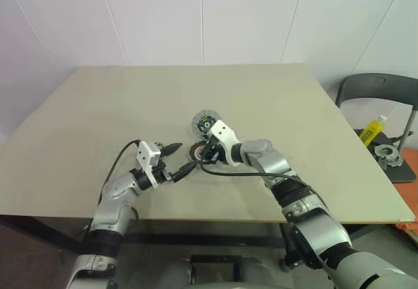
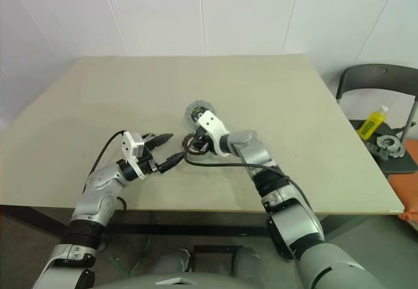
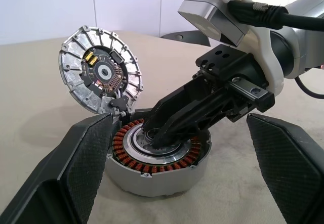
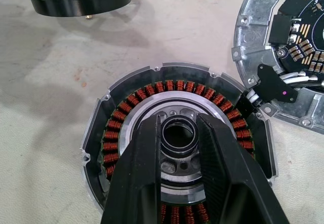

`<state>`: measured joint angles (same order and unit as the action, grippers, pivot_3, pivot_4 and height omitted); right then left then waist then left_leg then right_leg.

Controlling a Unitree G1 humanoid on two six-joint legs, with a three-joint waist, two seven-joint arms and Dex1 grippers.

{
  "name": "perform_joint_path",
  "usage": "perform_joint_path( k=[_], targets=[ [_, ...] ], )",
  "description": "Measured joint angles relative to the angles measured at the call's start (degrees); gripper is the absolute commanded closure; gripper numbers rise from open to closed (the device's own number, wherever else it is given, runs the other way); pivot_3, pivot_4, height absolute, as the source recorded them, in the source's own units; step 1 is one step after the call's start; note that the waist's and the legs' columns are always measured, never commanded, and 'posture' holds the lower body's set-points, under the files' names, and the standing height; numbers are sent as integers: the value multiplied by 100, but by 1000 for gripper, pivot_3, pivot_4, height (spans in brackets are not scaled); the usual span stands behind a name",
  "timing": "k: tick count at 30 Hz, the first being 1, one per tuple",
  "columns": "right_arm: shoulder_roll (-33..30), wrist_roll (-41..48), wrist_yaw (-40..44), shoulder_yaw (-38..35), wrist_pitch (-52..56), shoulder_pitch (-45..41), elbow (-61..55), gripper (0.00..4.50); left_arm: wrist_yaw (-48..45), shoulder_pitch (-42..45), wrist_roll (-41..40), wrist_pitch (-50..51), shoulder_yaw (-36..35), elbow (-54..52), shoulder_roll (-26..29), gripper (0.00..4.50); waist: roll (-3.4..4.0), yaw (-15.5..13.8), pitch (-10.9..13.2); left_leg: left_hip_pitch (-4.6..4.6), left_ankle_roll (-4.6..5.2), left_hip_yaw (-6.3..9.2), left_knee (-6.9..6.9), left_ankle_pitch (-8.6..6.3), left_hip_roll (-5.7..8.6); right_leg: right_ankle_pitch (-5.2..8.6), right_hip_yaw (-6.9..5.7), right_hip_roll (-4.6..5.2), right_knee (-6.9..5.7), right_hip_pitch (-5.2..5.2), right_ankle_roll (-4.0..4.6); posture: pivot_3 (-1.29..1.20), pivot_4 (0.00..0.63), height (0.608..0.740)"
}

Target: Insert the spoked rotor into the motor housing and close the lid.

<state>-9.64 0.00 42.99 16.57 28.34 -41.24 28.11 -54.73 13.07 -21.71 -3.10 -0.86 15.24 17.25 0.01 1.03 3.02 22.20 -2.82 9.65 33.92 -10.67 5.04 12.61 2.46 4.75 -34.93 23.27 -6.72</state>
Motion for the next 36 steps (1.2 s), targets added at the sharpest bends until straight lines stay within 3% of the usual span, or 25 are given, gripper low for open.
perform_joint_path(
  k=[36],
  targets=[
    [-41,-115,75,55,-89,0,10,3837,49,-75,2,5,18,-84,-54,0,4,5,-1,10,-1,1,0,-1,-1,1,-2,2,5,7,0,0,0,740]
  ],
)
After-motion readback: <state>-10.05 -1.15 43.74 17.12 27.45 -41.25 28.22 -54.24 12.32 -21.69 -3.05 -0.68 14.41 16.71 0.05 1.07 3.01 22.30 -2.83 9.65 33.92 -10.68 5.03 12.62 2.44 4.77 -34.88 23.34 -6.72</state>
